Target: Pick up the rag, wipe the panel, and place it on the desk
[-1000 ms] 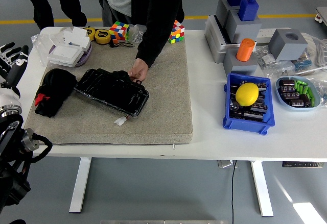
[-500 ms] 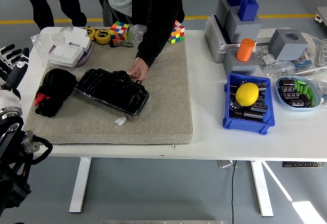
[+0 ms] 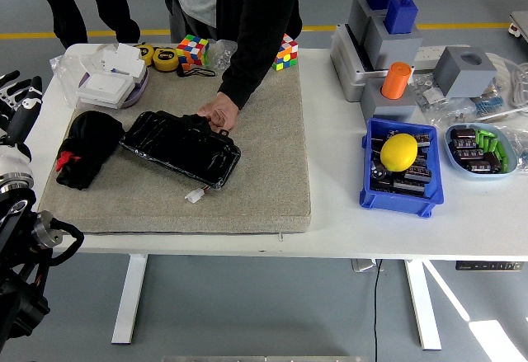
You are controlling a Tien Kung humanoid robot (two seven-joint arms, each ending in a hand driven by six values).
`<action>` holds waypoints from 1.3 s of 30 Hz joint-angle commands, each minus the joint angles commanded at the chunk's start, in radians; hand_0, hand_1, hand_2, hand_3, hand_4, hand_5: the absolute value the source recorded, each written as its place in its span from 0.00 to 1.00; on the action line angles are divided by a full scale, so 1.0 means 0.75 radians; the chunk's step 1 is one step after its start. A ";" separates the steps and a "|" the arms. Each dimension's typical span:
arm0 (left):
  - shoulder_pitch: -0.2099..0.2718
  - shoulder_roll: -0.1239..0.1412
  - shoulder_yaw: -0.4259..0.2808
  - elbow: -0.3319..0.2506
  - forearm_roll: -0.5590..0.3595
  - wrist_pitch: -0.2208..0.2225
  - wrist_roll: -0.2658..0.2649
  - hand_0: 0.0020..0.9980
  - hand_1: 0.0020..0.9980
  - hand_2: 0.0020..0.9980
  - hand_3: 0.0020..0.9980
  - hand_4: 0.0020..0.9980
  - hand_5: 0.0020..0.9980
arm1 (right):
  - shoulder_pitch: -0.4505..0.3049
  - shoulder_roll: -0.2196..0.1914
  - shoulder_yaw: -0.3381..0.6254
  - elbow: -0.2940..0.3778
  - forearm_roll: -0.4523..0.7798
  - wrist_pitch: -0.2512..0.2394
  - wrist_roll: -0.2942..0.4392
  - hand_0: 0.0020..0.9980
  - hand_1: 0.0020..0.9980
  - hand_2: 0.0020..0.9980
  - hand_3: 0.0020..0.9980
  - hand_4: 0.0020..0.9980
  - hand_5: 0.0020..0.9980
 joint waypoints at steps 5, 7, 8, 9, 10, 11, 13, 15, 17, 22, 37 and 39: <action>0.003 -0.003 -0.007 -0.014 -0.001 0.004 -0.004 0.44 0.54 0.54 0.58 0.82 0.20 | 0.004 0.000 -0.006 0.002 0.005 -0.002 0.002 0.53 0.56 0.49 0.52 0.88 0.36; 0.003 -0.004 -0.007 -0.018 -0.002 0.006 -0.007 0.44 0.54 0.54 0.58 0.82 0.20 | 0.004 0.000 0.001 0.001 0.003 -0.004 0.004 0.53 0.56 0.49 0.52 0.88 0.36; 0.003 -0.004 -0.008 -0.019 -0.003 0.006 -0.007 0.44 0.54 0.54 0.58 0.82 0.20 | 0.004 -0.001 0.002 0.001 0.002 -0.005 0.005 0.53 0.56 0.49 0.52 0.88 0.36; 0.004 -0.004 -0.008 -0.020 -0.004 0.006 -0.007 0.44 0.54 0.54 0.57 0.82 0.20 | 0.003 -0.001 0.004 0.000 0.000 -0.005 0.004 0.53 0.56 0.49 0.52 0.88 0.36; 0.005 -0.005 -0.008 -0.021 -0.005 0.005 -0.007 0.44 0.54 0.54 0.57 0.82 0.20 | 0.003 -0.002 0.005 0.000 -0.001 -0.005 0.004 0.53 0.56 0.49 0.52 0.88 0.36; 0.007 -0.006 -0.009 -0.023 -0.004 0.005 -0.006 0.44 0.54 0.54 0.57 0.82 0.20 | 0.002 -0.002 0.006 0.001 0.000 -0.006 0.004 0.53 0.56 0.49 0.52 0.88 0.36; 0.009 -0.008 -0.010 -0.026 -0.005 0.005 -0.006 0.44 0.54 0.54 0.57 0.82 0.20 | 0.001 -0.002 0.007 0.000 -0.002 -0.006 0.003 0.53 0.56 0.49 0.52 0.88 0.36; 0.011 -0.009 -0.011 -0.028 -0.003 0.005 -0.004 0.44 0.54 0.54 0.57 0.82 0.20 | 0.000 -0.001 0.005 0.000 -0.002 -0.006 0.003 0.53 0.56 0.49 0.52 0.87 0.36; 0.013 -0.010 -0.011 -0.030 -0.002 0.005 -0.003 0.44 0.54 0.54 0.57 0.82 0.20 | 0.000 -0.001 0.003 0.001 0.000 -0.006 0.002 0.53 0.56 0.49 0.52 0.87 0.36; 0.024 -0.014 -0.008 -0.041 0.003 0.013 0.004 0.44 0.54 0.54 0.57 0.82 0.20 | 0.002 -0.003 -0.001 0.002 0.004 -0.005 0.001 0.53 0.56 0.49 0.52 0.87 0.36; 0.035 -0.024 -0.018 -0.052 -0.003 0.013 0.001 0.44 0.54 0.54 0.57 0.81 0.20 | 0.002 -0.004 -0.003 0.001 0.004 -0.004 0.000 0.53 0.56 0.49 0.52 0.87 0.36; 0.035 -0.024 -0.016 -0.054 -0.003 0.013 0.002 0.44 0.54 0.54 0.57 0.81 0.20 | 0.004 -0.005 -0.001 0.000 0.003 -0.004 0.000 0.53 0.56 0.49 0.52 0.87 0.36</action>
